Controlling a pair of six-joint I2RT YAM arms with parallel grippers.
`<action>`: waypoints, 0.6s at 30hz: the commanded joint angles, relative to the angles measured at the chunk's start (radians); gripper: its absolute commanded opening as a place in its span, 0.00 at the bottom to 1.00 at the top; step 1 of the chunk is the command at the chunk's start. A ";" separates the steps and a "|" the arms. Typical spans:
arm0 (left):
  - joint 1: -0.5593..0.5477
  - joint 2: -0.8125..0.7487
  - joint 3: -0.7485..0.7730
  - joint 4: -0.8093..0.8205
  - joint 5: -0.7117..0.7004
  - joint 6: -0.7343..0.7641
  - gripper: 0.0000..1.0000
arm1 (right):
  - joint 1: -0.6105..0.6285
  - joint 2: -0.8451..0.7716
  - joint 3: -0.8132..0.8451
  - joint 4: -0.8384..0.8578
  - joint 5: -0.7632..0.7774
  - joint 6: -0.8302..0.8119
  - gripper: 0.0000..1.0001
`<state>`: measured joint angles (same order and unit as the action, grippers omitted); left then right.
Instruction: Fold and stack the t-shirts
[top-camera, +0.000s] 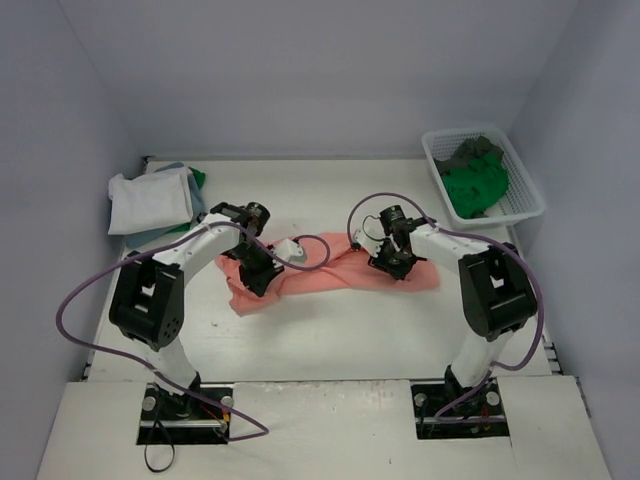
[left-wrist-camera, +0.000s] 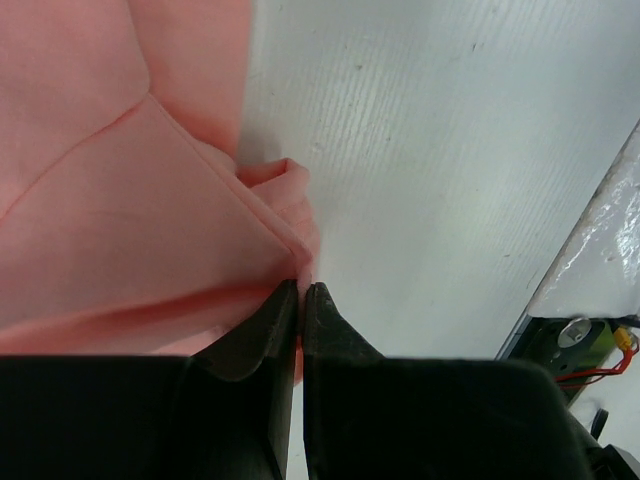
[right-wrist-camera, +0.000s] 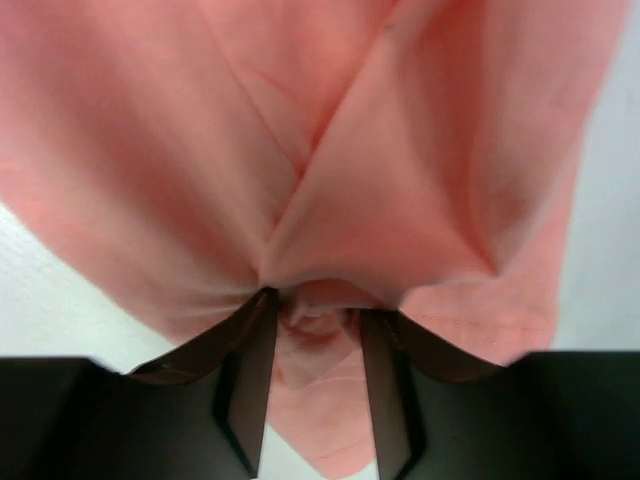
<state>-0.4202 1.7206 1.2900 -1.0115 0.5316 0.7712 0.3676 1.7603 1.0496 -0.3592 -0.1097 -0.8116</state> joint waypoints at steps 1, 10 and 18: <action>-0.015 0.003 -0.003 -0.065 -0.047 0.059 0.00 | -0.010 0.059 -0.007 -0.043 0.105 0.009 0.37; -0.017 0.094 0.035 -0.064 -0.071 0.076 0.00 | -0.029 -0.008 0.107 -0.043 0.065 0.054 0.68; -0.017 0.135 0.075 -0.058 -0.065 0.079 0.00 | -0.073 -0.096 0.200 -0.043 -0.047 0.072 0.69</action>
<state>-0.4358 1.8679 1.3140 -1.0325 0.4664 0.8154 0.3252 1.7622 1.1767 -0.3870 -0.0978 -0.7593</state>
